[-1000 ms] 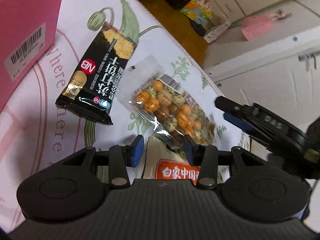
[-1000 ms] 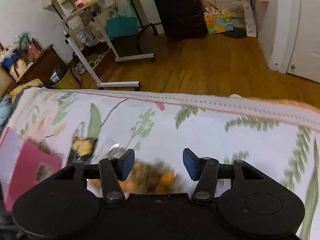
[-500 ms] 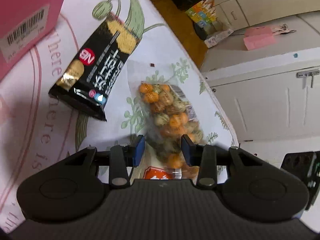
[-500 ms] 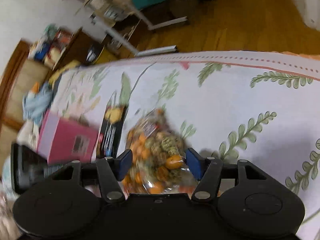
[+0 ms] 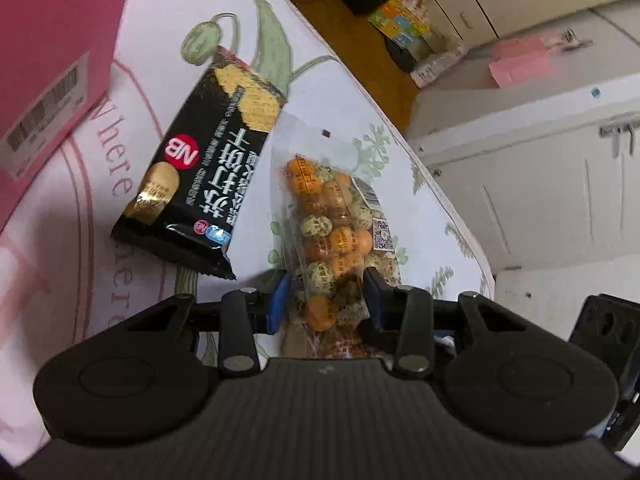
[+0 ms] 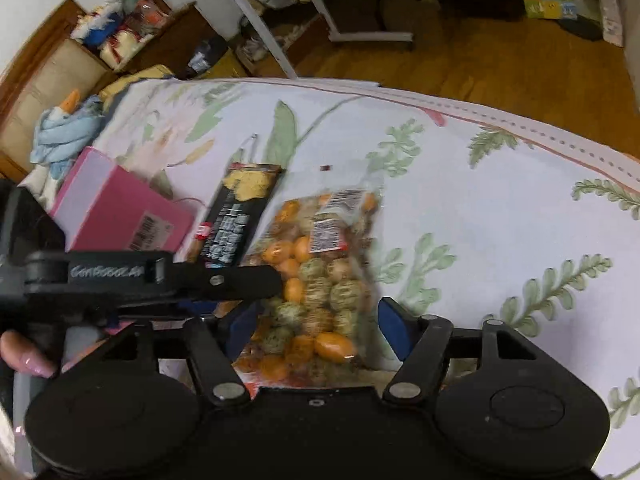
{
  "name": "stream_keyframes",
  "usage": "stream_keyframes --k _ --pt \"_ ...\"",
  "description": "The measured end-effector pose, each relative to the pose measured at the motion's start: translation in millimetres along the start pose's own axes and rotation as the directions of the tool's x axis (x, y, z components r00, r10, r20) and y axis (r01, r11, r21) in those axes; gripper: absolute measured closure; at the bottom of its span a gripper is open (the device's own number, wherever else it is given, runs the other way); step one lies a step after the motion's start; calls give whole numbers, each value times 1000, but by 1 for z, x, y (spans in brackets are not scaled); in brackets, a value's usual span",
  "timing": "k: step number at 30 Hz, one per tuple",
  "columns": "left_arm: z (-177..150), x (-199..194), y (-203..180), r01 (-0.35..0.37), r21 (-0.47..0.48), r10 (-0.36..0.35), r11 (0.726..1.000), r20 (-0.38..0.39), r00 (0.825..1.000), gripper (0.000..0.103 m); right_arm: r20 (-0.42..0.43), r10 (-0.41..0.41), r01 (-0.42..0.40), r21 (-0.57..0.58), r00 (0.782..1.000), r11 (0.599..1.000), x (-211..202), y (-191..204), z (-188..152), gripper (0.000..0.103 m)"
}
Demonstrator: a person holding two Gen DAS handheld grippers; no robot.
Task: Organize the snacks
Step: 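Lift the nut bag with both tools toward the pink box, then lower the nut bag into the pink box and open both tools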
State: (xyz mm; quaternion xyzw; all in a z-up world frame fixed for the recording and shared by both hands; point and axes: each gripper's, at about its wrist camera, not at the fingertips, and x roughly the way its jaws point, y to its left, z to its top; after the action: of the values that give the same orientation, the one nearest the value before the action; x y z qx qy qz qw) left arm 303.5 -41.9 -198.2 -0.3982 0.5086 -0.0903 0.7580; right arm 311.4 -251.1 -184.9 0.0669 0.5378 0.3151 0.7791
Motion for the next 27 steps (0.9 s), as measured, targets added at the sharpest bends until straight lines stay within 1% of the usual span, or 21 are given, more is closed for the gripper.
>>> stream_keyframes --k 2,6,9,13,16,20,23,27 --pt "-2 -5 -8 -19 60 20 998 -15 1000 65 15 -13 13 -25 1000 1000 -4 11 -7 32" --pt "-8 -24 -23 -37 172 42 984 -26 999 65 79 -13 12 8 997 1000 -19 27 -29 33" --pt "-18 -44 -34 -52 281 64 958 -32 997 65 113 -41 40 15 993 999 -29 48 -46 33" --pt "-38 -75 -40 -55 391 80 919 -47 996 65 163 -48 34 86 986 996 -40 72 -75 33" --pt "-49 -91 -35 -55 427 98 903 -81 992 65 178 -65 42 134 982 990 -44 94 -98 33" --pt "-68 -114 -25 -66 455 134 888 -118 984 65 166 -59 25 198 984 980 -41 118 -119 33" --pt "-76 -137 -18 -75 475 145 877 -113 983 65 161 -59 25 206 985 978 -41 140 -126 33" --pt "-80 -173 -11 -75 483 140 872 -101 985 65 167 -54 22 187 984 982 -48 173 -130 33"
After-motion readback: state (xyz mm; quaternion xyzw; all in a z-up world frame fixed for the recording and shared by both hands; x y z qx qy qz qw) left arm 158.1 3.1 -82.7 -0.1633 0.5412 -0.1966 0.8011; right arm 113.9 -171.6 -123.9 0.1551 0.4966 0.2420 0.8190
